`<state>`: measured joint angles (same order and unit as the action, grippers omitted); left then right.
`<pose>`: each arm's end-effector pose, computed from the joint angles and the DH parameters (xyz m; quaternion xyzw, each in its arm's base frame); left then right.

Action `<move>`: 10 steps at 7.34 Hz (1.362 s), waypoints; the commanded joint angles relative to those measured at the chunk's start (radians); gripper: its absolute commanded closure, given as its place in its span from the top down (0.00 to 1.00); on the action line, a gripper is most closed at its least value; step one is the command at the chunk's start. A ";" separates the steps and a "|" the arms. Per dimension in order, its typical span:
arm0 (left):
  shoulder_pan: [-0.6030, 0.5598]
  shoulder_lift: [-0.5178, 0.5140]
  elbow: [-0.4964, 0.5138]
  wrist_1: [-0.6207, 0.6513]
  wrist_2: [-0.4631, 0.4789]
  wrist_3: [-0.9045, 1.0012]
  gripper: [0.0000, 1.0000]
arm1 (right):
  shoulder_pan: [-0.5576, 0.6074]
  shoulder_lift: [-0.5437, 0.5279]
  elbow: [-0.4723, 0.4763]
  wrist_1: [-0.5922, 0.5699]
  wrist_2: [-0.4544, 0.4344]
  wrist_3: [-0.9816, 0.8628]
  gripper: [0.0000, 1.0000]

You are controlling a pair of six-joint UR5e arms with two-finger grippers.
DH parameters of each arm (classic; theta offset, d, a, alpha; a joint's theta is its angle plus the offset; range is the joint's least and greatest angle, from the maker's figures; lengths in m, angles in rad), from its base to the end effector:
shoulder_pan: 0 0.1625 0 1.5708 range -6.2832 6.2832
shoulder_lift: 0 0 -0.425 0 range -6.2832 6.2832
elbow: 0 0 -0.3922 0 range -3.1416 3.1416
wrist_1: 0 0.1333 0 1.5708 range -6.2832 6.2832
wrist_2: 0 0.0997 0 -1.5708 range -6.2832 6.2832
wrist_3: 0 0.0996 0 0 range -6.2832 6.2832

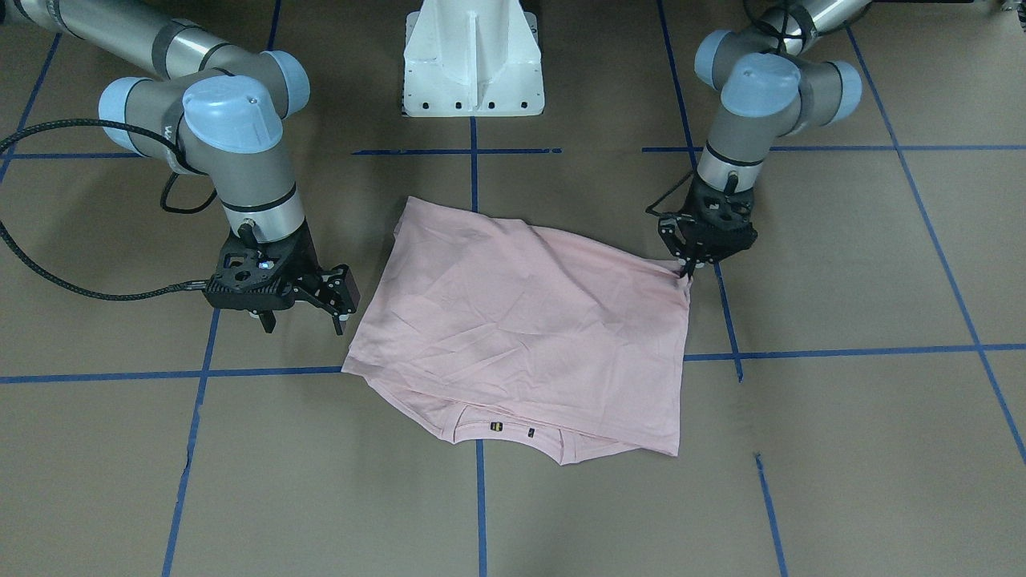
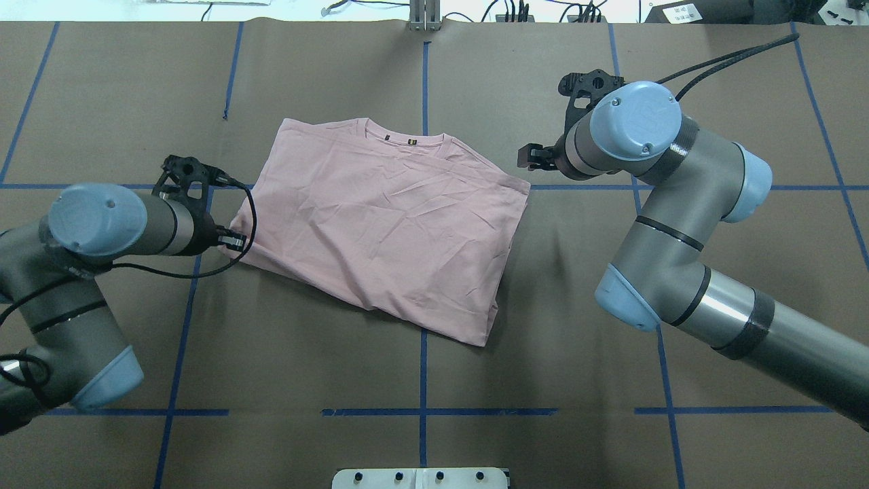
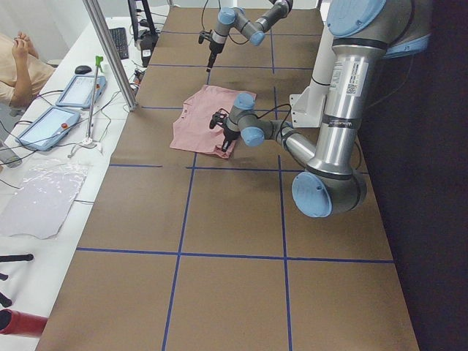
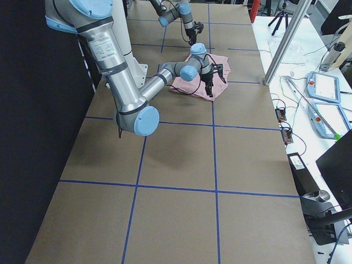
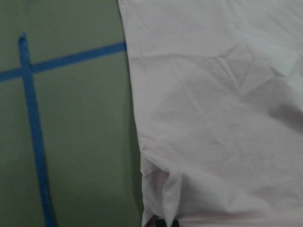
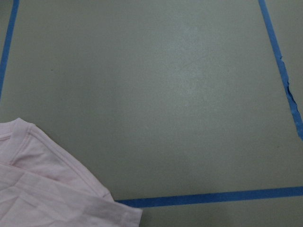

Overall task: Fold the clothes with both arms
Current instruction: 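Drag the folded shirt with the left gripper, rotating it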

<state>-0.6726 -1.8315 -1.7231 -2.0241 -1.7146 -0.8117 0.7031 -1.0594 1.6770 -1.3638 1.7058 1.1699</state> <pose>0.4018 -0.4722 0.4036 0.2255 0.3587 0.0693 0.9032 -0.4320 -0.5233 0.2998 0.1570 -0.3728 0.1109 0.9078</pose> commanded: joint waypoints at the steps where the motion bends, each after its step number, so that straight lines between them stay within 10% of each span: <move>1: -0.146 -0.191 0.251 -0.007 0.000 0.123 0.00 | -0.002 -0.001 0.001 0.000 0.000 0.004 1.00; 4: -0.248 -0.507 0.781 -0.258 0.013 0.175 0.00 | -0.001 0.001 0.000 0.000 0.000 0.004 1.00; 6: -0.278 -0.525 0.855 -0.300 0.040 0.202 0.00 | 0.001 0.001 0.003 0.000 0.000 0.004 1.00; 7: -0.285 -0.494 0.853 -0.312 0.040 0.219 0.16 | -0.002 0.003 0.003 0.000 -0.002 0.004 1.00; 8: -0.286 -0.450 0.846 -0.364 0.040 0.264 0.99 | -0.004 0.003 0.003 0.000 0.000 0.004 1.00; 10: -0.309 -0.427 0.794 -0.406 0.018 0.330 1.00 | -0.029 0.028 -0.006 0.000 0.000 0.072 1.00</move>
<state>-0.9698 -2.2749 -0.8900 -2.4107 -1.6826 -0.5190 0.6902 -1.0460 1.6756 -1.3637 1.7056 1.1915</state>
